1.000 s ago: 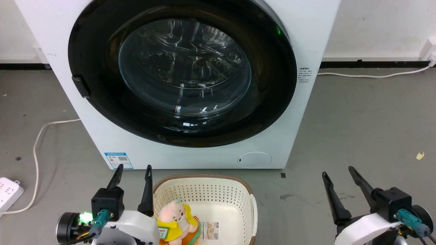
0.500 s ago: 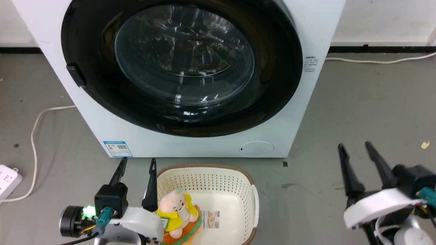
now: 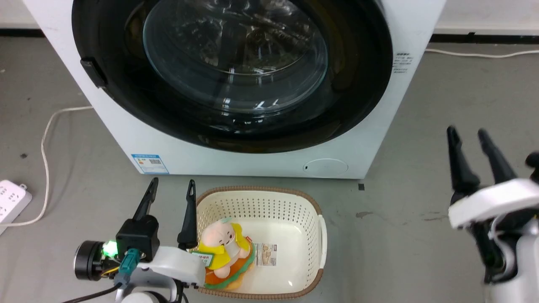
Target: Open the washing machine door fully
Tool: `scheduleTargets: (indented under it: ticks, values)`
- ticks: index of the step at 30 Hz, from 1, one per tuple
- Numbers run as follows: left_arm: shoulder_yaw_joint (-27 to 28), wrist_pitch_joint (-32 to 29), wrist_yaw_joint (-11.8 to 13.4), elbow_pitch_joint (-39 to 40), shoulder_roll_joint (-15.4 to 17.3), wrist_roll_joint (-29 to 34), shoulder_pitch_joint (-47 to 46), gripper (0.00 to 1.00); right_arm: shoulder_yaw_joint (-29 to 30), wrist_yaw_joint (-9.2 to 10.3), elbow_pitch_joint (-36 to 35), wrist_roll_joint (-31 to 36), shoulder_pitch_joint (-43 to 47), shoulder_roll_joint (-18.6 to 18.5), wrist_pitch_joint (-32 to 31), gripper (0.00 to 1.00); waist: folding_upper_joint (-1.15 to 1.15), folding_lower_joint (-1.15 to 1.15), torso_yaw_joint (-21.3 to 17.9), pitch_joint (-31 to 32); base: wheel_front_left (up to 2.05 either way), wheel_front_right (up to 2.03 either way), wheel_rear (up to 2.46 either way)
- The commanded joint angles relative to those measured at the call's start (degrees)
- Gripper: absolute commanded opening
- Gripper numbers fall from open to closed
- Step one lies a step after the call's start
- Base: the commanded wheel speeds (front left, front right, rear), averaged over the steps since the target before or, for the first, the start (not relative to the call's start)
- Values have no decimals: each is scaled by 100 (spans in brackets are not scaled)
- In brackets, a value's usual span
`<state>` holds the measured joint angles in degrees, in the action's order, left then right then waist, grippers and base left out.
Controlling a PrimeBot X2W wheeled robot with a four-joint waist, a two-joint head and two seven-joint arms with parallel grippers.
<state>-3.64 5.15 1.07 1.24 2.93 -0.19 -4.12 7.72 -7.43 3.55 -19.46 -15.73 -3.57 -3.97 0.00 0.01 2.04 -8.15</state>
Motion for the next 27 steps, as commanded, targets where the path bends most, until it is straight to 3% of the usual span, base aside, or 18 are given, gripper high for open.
scheduleTargets:
  ticks: [1, 4, 5, 6, 7, 15, 27]
  values:
    - [-42, 58, 36, 36, 29, -22, -122, 100, 100, -3, 71, -147, -264, 22, -53, 100, 0, -1, 37, -69, 0, 0, 0]
    - [-71, 94, 49, 57, 30, -24, -162, 100, 243, -3, 202, -261, -562, 31, -144, 100, 0, -1, 71, -159, 0, 0, 0]
    - [-81, 106, 52, 64, 30, -25, -176, 100, 287, -3, 251, -295, -661, 34, -177, 89, 0, -1, 82, -189, 0, 0, 0]
    - [-91, 118, 55, 72, 30, -26, -190, 100, 329, -3, 298, -321, -758, 35, -206, 35, 0, -1, 94, -220, 0, 0, 0]
    - [-100, 130, 58, 80, 31, -27, -207, 100, 372, -3, 348, -354, -858, 37, -239, 0, 0, -1, 106, -252, 0, 0, 0]
    - [-175, 226, 82, 126, 32, -37, -348, 100, 761, -3, 870, -761, -1715, 50, -627, 0, 0, -1, 212, -501, 0, 0, 0]
    - [-297, 370, 134, 182, 22, -73, -496, 100, 1603, -4, 2154, -1441, -3182, 57, -1785, 0, 0, -1, 414, -799, 0, 0, 0]
